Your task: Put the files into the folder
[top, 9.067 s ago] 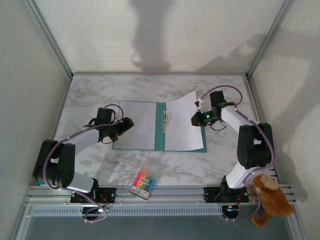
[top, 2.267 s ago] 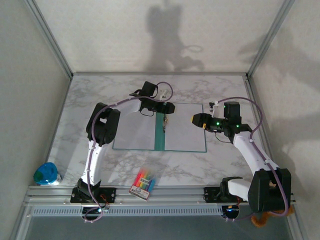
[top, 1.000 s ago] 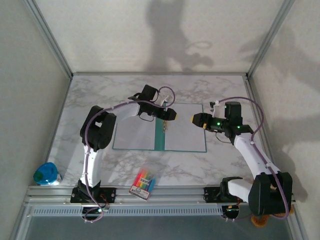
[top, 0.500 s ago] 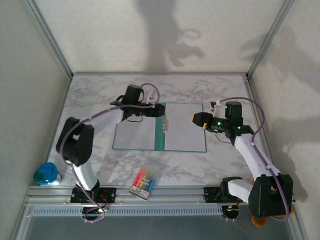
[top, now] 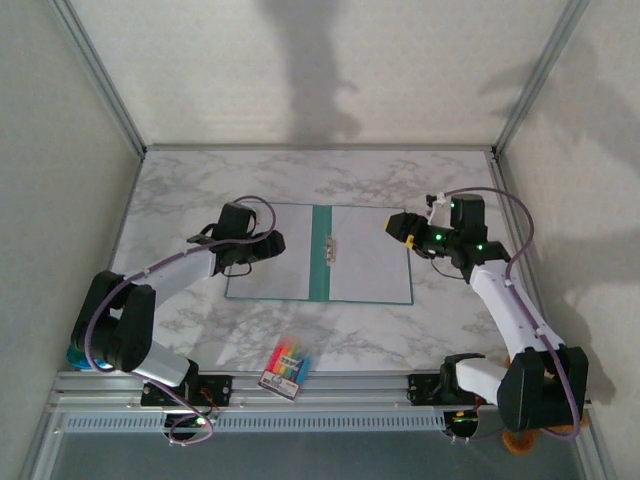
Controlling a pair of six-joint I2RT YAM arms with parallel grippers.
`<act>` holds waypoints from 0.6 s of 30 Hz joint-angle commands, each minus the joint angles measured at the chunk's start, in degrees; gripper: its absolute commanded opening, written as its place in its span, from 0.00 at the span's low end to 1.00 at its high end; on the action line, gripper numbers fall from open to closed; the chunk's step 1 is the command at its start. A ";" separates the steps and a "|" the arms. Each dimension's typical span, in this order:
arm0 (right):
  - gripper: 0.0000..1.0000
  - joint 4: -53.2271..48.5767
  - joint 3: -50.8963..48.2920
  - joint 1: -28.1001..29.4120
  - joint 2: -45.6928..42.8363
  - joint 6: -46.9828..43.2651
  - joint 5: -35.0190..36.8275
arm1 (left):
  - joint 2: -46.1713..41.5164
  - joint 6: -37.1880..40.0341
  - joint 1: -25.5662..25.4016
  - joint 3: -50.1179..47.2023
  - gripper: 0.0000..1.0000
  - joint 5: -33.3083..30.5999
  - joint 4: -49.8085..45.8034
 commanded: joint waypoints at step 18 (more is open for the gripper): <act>0.61 -14.11 15.59 12.50 13.77 -2.49 12.50 | -0.96 -8.45 -3.48 -11.03 0.60 1.66 4.26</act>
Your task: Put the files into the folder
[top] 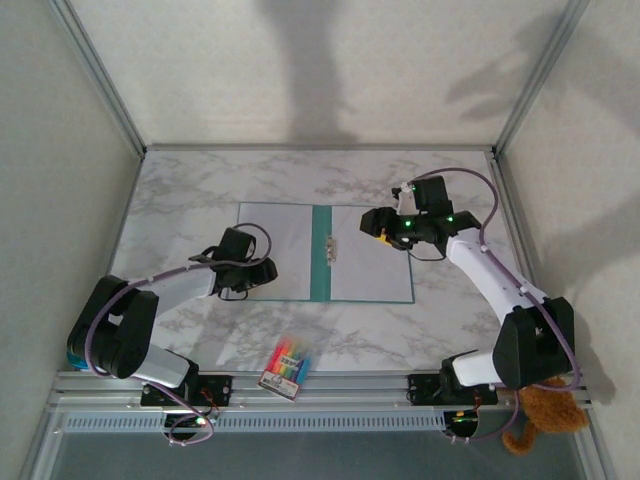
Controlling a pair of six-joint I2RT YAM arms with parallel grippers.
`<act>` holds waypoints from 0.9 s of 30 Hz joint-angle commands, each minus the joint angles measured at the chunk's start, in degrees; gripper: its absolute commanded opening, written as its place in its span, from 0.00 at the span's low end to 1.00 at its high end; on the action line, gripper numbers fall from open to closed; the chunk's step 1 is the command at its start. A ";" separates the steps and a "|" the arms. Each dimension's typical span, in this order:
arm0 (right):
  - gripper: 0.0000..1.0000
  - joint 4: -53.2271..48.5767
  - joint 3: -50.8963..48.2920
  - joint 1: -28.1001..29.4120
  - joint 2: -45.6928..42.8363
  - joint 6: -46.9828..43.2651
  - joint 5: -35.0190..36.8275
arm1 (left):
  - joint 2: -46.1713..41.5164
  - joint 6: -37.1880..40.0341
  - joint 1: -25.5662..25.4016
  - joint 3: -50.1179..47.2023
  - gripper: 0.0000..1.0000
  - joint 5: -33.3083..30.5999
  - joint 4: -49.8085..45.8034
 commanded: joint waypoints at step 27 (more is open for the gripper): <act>0.51 -19.01 26.87 14.44 28.56 -1.13 29.26 | 6.19 -12.35 -11.90 -0.10 0.59 -2.91 12.74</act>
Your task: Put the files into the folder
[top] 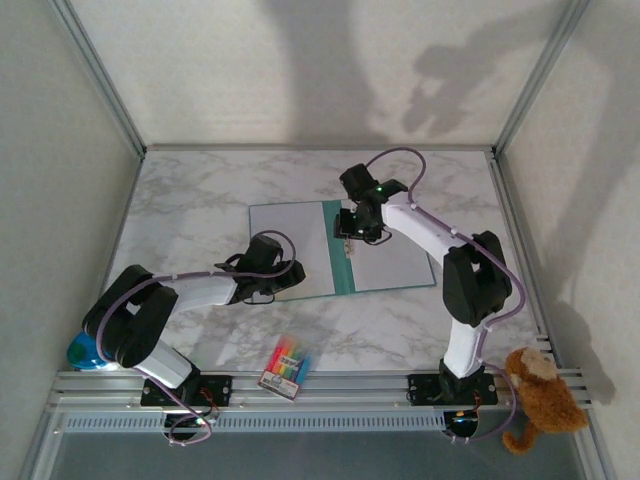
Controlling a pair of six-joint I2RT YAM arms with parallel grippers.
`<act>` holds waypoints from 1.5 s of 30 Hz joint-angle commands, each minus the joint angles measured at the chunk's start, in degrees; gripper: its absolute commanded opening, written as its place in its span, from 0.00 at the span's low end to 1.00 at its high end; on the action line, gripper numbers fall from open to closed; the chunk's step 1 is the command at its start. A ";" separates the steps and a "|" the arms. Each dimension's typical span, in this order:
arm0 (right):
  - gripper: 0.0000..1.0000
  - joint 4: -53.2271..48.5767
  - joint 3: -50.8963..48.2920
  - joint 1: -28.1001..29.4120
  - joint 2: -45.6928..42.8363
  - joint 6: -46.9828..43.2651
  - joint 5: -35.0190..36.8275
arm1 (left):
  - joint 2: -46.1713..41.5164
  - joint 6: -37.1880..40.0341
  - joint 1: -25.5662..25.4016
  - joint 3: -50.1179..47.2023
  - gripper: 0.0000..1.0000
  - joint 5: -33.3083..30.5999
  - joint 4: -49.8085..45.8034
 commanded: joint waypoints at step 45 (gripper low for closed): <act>0.16 -2.75 5.86 0.94 8.51 1.91 2.06 | 2.89 1.18 -0.41 1.50 0.62 -2.98 -4.06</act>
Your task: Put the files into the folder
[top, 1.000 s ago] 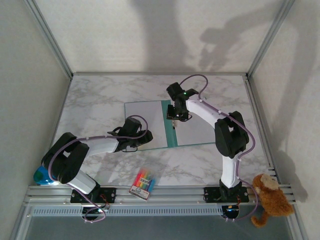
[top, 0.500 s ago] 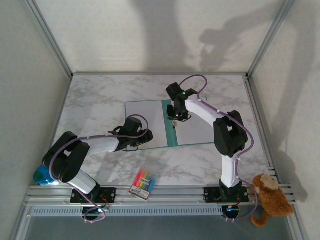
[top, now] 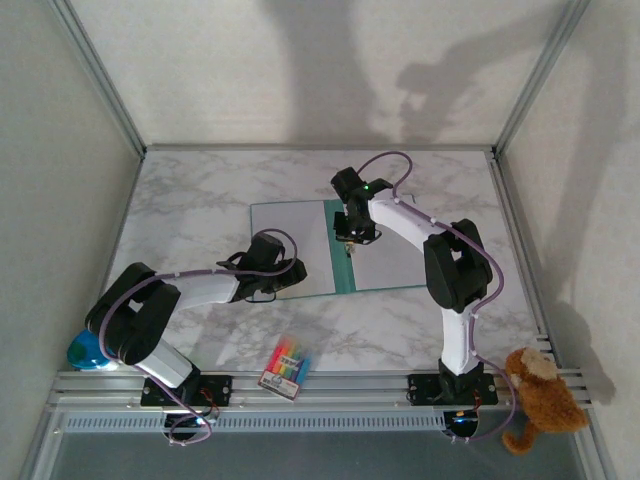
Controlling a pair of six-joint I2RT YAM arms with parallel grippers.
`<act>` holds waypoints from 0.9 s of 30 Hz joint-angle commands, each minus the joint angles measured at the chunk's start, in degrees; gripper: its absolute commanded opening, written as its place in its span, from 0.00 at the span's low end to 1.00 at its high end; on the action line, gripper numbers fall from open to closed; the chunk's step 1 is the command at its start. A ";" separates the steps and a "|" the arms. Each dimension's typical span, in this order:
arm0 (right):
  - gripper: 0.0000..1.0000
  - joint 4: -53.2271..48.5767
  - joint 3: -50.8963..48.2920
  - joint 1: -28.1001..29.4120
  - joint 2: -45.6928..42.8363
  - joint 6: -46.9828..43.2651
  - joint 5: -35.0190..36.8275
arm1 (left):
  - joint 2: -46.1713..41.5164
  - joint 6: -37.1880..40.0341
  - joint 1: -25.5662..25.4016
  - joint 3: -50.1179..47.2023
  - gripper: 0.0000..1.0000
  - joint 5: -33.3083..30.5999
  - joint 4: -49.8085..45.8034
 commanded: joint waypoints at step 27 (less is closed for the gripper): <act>0.21 -2.54 2.83 0.30 0.99 -0.47 2.10 | 2.62 1.57 -0.37 1.14 0.61 -2.08 -4.62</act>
